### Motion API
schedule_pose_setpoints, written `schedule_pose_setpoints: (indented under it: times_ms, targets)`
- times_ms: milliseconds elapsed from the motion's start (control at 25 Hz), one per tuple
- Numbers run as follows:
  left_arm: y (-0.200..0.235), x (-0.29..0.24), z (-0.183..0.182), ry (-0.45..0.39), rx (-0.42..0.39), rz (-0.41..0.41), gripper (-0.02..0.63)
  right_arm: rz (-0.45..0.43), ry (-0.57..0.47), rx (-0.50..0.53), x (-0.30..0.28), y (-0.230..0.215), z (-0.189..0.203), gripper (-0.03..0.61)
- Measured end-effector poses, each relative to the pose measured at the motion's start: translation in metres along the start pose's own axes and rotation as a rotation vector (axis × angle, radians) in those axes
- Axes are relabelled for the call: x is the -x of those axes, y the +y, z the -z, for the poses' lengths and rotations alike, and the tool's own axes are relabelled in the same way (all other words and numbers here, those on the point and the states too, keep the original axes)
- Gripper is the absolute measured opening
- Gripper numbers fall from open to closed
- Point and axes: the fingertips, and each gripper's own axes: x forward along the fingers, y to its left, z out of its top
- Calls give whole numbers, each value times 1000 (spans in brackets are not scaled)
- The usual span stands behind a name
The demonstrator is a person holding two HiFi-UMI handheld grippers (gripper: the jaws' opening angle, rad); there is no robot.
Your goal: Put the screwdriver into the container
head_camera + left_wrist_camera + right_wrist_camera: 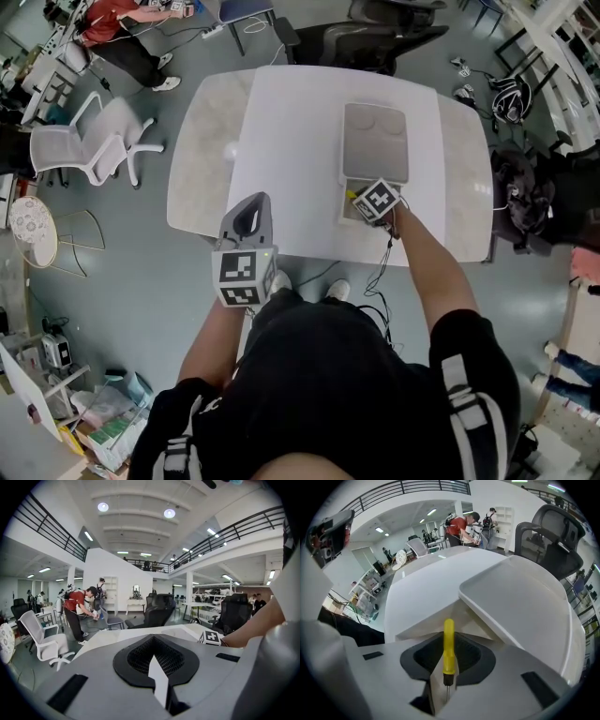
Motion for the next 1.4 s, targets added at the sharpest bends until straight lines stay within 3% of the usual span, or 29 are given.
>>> schedule_pose_setpoints:
  times_ms: [320,400,520,800,920,1120,1400]
  targets:
    - [3,-3,0,-2,-3,11,6,2,55,-21,-9,1,12,69]
    - [3,-4,-1,0,0,17,6,0,43,-24,-9,2,11,73]
    - [3,-4,-2,5,18,26,6,-9,27,-28,-7,4,7,130]
    - [0,-6,-3,-3,14,52,6,18,-40,-24,14,7,-5,138]
    - [-3,-8,-6,-12,10,67,6,56,-113,-11,34,7,-15,117]
    - [-8,-18,-13,-31,-6,102,6,197,-314,-1,86,2,-45,34]
    - [-27,-32,-32,-52,-14,168,6,380,-635,-49,187,2,-81,14]
